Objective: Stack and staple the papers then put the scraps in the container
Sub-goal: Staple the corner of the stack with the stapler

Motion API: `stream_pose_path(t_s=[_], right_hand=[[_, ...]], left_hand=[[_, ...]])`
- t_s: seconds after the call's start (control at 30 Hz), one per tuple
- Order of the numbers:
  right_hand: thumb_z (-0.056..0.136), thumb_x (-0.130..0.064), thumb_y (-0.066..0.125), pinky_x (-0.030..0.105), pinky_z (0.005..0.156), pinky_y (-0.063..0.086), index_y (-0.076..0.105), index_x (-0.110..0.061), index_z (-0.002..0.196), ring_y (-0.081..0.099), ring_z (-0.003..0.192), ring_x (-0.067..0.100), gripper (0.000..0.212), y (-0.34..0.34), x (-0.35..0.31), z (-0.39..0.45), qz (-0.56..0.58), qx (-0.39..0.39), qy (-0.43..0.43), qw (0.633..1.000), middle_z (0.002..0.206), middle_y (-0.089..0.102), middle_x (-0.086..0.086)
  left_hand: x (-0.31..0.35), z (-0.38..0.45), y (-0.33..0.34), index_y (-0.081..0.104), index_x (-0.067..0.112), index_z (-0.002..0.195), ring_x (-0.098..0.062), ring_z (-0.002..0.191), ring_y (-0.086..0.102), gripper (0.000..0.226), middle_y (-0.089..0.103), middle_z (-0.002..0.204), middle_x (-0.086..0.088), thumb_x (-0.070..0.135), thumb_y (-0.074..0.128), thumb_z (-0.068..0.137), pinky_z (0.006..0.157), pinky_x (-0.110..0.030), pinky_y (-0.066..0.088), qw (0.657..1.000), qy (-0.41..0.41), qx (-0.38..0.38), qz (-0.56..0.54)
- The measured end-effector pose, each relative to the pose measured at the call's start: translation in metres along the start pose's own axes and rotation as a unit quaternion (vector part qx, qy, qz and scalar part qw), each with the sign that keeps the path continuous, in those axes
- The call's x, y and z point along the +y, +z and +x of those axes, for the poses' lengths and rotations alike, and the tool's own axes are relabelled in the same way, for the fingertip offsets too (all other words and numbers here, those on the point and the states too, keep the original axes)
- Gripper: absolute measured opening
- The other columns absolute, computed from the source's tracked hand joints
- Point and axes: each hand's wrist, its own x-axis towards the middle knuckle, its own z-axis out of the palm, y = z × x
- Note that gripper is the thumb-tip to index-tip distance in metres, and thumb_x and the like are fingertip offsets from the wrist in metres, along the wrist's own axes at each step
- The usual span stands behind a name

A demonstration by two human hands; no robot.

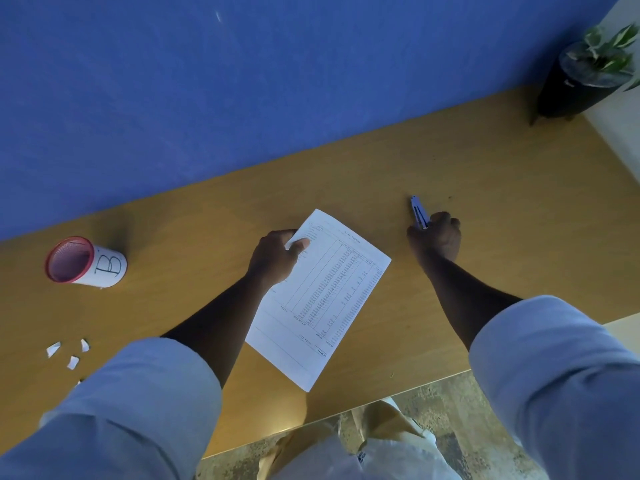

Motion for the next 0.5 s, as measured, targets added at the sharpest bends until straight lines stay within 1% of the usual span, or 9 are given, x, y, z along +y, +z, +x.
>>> stream_pose_path(t_s=[0.1, 0.13, 0.2, 0.27, 0.33, 0.37, 0.43, 0.47, 0.5], right_hand=[[0.075, -0.014, 0.065, 0.031, 0.068, 0.038, 0.055, 0.0, 0.112, 0.056, 0.094, 0.035, 0.041, 0.002, -0.011, -0.009, 0.065, 0.012, -0.033, 0.997, 0.116, 0.053, 0.018], [0.074, -0.013, 0.066, 0.03, 0.068, 0.038, 0.055, 0.001, 0.111, 0.055, 0.093, 0.034, 0.042, 0.003, -0.016, -0.011, 0.093, 0.013, -0.055, 0.994, 0.115, 0.054, 0.018], [0.072, -0.014, 0.069, 0.03, 0.07, 0.044, 0.056, -0.001, 0.111, 0.058, 0.094, 0.031, 0.043, 0.004, -0.026, -0.015, 0.163, 0.002, -0.081, 0.983, 0.113, 0.056, 0.016], [0.073, -0.014, 0.073, 0.028, 0.071, 0.05, 0.055, -0.008, 0.117, 0.064, 0.093, 0.022, 0.048, 0.001, -0.04, -0.02, 0.246, -0.043, -0.049, 0.967, 0.113, 0.061, 0.006], [0.074, -0.015, 0.076, 0.023, 0.07, 0.052, 0.052, -0.013, 0.123, 0.066, 0.091, 0.013, 0.054, 0.0, -0.053, -0.024, 0.317, -0.076, 0.0, 0.945, 0.113, 0.064, -0.002], [0.073, -0.016, 0.078, 0.024, 0.074, 0.054, 0.052, -0.013, 0.124, 0.067, 0.093, 0.012, 0.056, -0.001, -0.059, -0.024, 0.365, -0.093, 0.033, 0.926, 0.113, 0.066, -0.003], [0.074, -0.014, 0.08, 0.034, 0.084, 0.058, 0.054, -0.008, 0.123, 0.069, 0.098, 0.016, 0.055, -0.003, -0.069, -0.025, 0.495, -0.154, 0.098, 0.849, 0.112, 0.069, 0.004], [0.077, -0.012, 0.079, 0.039, 0.087, 0.058, 0.058, -0.004, 0.12, 0.07, 0.097, 0.019, 0.049, -0.006, -0.072, -0.026, 0.546, -0.19, 0.118, 0.807, 0.109, 0.071, 0.007], [0.079, -0.011, 0.078, 0.041, 0.088, 0.057, 0.063, -0.003, 0.114, 0.07, 0.094, 0.02, 0.039, -0.007, -0.075, -0.026, 0.574, -0.223, 0.134, 0.777, 0.102, 0.071, 0.007]], left_hand=[[-0.001, -0.001, -0.002, 0.07, 0.023, 0.122, -0.014, 0.082, 0.071, 0.034, 0.075, 0.108, 0.006, 0.042, 0.055, 0.099, 0.063, -0.024, 0.049, 1.0, 0.003, -0.003, 0.0], [-0.001, -0.001, -0.002, 0.07, 0.022, 0.123, -0.014, 0.082, 0.071, 0.034, 0.075, 0.108, 0.006, 0.042, 0.055, 0.099, 0.063, -0.023, 0.048, 1.0, 0.004, -0.004, 0.0], [-0.001, -0.003, -0.003, 0.07, 0.021, 0.122, -0.013, 0.08, 0.07, 0.035, 0.075, 0.108, 0.005, 0.042, 0.054, 0.099, 0.061, -0.022, 0.046, 1.0, 0.005, -0.008, 0.005], [-0.002, -0.004, -0.004, 0.07, 0.021, 0.12, -0.012, 0.075, 0.068, 0.034, 0.075, 0.106, 0.004, 0.042, 0.054, 0.099, 0.056, -0.02, 0.043, 1.0, 0.005, -0.01, 0.012], [-0.002, -0.004, -0.007, 0.07, 0.02, 0.119, -0.01, 0.072, 0.067, 0.034, 0.075, 0.107, 0.004, 0.042, 0.054, 0.099, 0.053, -0.018, 0.04, 1.0, 0.003, -0.011, 0.012], [-0.002, -0.005, -0.008, 0.07, 0.019, 0.12, -0.009, 0.072, 0.067, 0.034, 0.075, 0.107, 0.004, 0.042, 0.054, 0.099, 0.053, -0.018, 0.04, 1.0, 0.002, -0.012, 0.01], [-0.002, -0.005, -0.012, 0.07, 0.019, 0.119, -0.011, 0.074, 0.068, 0.034, 0.075, 0.108, 0.004, 0.042, 0.054, 0.099, 0.054, -0.019, 0.041, 1.0, 0.005, -0.014, 0.009], [-0.002, -0.005, -0.014, 0.07, 0.019, 0.119, -0.011, 0.075, 0.069, 0.034, 0.075, 0.108, 0.003, 0.042, 0.054, 0.099, 0.056, -0.019, 0.042, 1.0, 0.007, -0.015, 0.01], [-0.002, -0.005, -0.016, 0.07, 0.018, 0.119, -0.012, 0.077, 0.069, 0.035, 0.075, 0.108, 0.004, 0.042, 0.054, 0.099, 0.057, -0.02, 0.043, 1.0, 0.009, -0.016, 0.008]])
